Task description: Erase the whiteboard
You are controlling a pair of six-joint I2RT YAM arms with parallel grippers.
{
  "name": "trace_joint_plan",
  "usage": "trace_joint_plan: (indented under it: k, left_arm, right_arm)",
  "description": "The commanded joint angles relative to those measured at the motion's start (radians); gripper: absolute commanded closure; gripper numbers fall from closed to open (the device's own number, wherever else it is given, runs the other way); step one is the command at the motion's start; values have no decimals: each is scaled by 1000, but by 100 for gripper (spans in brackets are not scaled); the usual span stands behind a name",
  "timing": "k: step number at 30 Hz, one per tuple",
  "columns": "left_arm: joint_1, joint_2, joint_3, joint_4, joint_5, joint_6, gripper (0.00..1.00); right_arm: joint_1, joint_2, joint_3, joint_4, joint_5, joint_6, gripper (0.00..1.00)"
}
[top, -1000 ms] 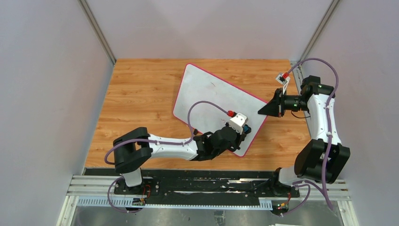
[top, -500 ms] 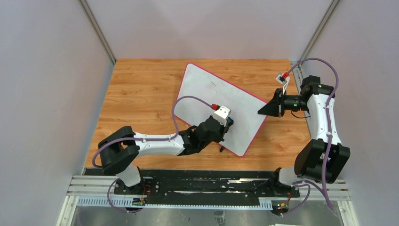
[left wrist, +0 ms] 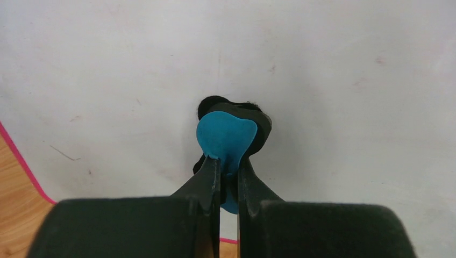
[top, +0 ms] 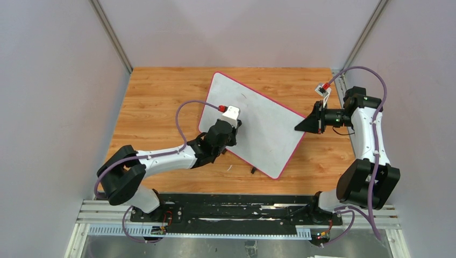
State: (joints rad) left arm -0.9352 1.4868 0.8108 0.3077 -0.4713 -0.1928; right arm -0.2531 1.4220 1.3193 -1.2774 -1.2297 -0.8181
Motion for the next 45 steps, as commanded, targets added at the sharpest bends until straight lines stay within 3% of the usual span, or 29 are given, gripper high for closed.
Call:
trace_joint_plan:
  k: [1,7,20,32,45]
  left_arm:
    - [23,-9,-7,-15,-18,-8,100]
    - [-6,46,41,0,56,-80,100]
    - [-186,124,110,42,93,-182,100]
    - [-342,266,245,42,131,-183,100]
    - [-326,186,184,5,9,-101,100]
  right_arm:
    - [30,-2,25,-71,-33,-64,99]
    - [30,-3,27,-77,-32,-65,99]
    - [30,3,26,-80,-34,-72,99]
    - [31,2,26,-80,-33,-72,99]
    - [31,-4,24,-82,-34,-75,100]
